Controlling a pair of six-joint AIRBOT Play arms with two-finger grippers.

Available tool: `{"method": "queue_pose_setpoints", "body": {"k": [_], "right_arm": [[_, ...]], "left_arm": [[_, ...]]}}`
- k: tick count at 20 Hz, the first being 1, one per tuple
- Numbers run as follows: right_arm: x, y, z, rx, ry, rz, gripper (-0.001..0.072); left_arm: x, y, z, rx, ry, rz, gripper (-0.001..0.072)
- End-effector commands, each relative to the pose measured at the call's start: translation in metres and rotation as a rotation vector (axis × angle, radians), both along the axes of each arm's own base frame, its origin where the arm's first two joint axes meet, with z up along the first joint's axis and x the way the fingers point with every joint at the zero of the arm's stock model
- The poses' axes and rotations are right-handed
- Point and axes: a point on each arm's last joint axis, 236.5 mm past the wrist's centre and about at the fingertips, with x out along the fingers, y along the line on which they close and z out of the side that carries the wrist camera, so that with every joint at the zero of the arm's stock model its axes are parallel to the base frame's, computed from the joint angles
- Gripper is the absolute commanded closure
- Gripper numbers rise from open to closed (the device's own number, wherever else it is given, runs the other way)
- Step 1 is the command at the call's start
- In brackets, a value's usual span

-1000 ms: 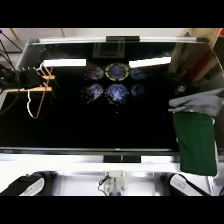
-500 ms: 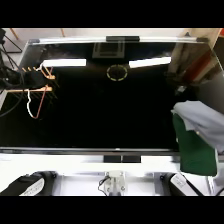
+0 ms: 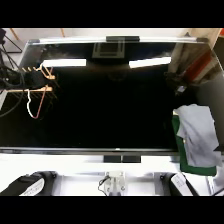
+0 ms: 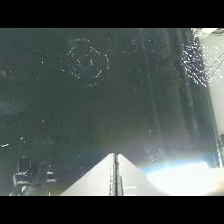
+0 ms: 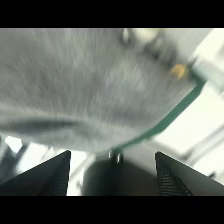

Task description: Fold the shirts.

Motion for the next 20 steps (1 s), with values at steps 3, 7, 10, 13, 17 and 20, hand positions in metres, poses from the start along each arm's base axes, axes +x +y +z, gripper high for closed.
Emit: {"method": "queue_pose_setpoints", "body": {"k": [3, 7, 10, 13, 17, 20], "right_arm": [[0.126, -0.036, 0.099, -0.391, -0.367, 0.289, 0.0087], [0.243, 0.098, 0.137, -0.389, -0.663, 0.655, 0.0087], [0.253, 0.200, 0.084, -0.174, -0.551, 0.842, 0.0087], [0.237, 0.250, 0.033, 0.029, -0.382, 0.917, 0.0087], [0.227, 0.252, 0.015, 0.042, -0.284, 0.947, 0.0087], [0.227, 0.252, 0.015, 0.042, -0.288, 0.953, 0.0087]], "left_arm": [[-0.009, 0.038, -0.037, 0.278, 0.097, 0.043, 0.0678], [-0.027, 0.071, -0.101, 0.610, 0.370, 0.073, 0.0649], [-0.030, 0.055, -0.144, 0.668, 0.509, -0.001, -0.0013], [-0.018, 0.036, -0.161, 0.685, 0.488, -0.059, -0.0013], [0.005, 0.004, -0.155, 0.692, 0.333, -0.143, 0.0057], [0.006, 0.003, -0.158, 0.693, 0.336, -0.145, 0.0057]]}}
